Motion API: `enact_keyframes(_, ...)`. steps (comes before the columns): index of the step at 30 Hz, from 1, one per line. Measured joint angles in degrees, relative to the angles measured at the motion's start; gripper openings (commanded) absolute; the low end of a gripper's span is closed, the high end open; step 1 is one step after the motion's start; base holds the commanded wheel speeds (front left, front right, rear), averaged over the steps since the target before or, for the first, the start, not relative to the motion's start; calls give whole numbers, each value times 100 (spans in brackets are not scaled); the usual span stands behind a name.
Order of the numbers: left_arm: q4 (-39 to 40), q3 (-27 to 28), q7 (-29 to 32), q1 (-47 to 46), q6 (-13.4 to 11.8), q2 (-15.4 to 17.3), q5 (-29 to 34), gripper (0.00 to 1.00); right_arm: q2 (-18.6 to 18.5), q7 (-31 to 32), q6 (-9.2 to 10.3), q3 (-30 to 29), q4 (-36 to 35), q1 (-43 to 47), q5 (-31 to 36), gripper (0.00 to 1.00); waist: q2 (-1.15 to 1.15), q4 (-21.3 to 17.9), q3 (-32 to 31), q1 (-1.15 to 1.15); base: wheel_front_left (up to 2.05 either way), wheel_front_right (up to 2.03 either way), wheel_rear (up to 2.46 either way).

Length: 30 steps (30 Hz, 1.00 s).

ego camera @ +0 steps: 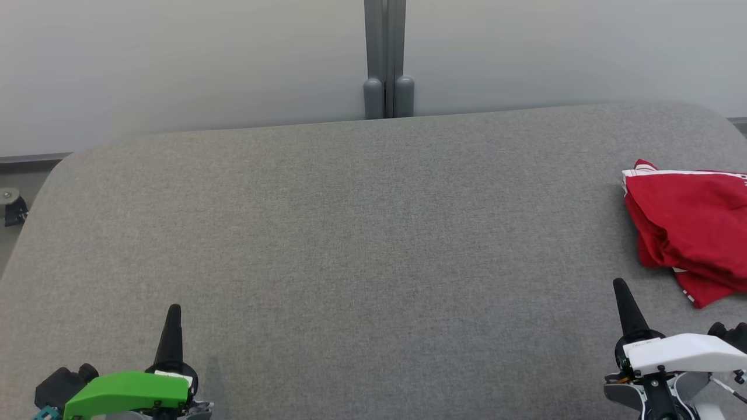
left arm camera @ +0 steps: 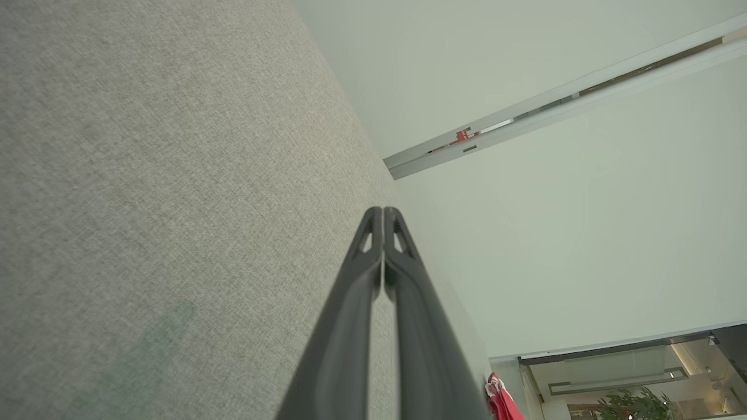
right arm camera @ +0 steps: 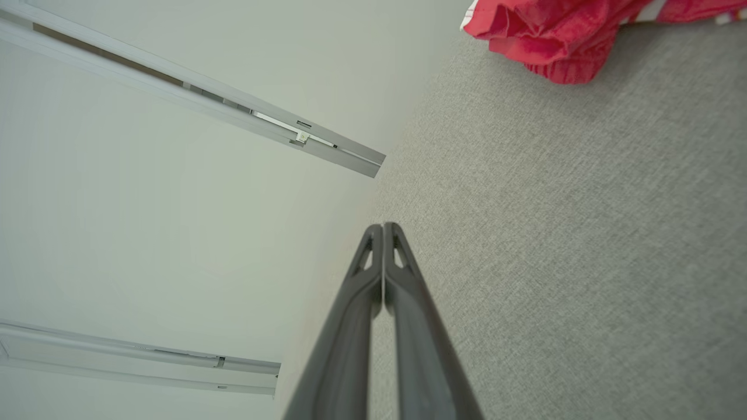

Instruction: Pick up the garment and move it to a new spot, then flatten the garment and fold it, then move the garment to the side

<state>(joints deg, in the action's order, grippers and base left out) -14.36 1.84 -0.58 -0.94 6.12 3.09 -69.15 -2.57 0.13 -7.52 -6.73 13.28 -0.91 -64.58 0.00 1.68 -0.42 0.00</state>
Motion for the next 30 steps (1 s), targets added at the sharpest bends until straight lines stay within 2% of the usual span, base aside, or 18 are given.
enact_keyframes(30,14,241,405,-293,75,3,-1406,0,-10,387,3,10,42,-298,-1656,0,0,-92,33,0,0,0,0)
